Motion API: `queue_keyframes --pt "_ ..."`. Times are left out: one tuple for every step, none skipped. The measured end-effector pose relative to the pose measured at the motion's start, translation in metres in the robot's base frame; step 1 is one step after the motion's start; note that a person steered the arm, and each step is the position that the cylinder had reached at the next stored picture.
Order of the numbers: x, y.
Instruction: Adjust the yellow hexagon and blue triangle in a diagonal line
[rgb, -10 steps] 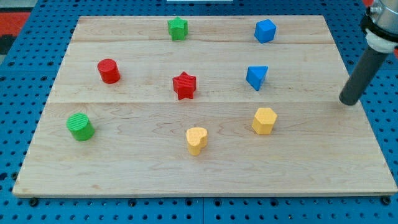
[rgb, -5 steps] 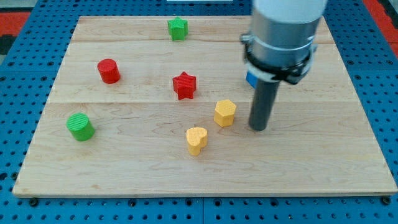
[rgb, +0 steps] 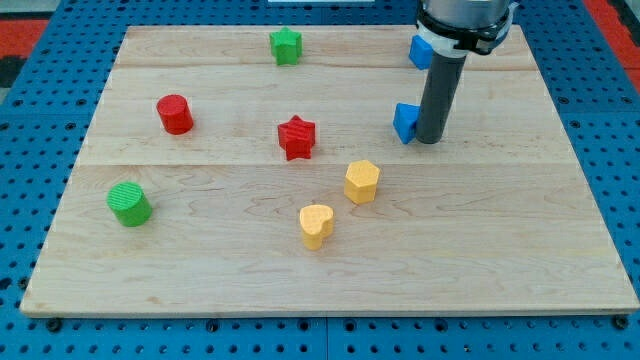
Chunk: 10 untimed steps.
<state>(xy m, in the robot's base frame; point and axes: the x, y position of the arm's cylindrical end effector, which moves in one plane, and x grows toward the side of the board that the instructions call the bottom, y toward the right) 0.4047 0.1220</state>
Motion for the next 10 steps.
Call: queue_keyframes --pt "0.001 -0.005" --pt "0.007 -0.014" --pt "-0.002 -0.023" --pt "0.027 -0.008" --pt "0.081 0.017" --pt "0.11 0.002" --pt "0.11 0.003" --pt "0.11 0.012" --pt "0.11 0.018" --pt "0.123 -0.002"
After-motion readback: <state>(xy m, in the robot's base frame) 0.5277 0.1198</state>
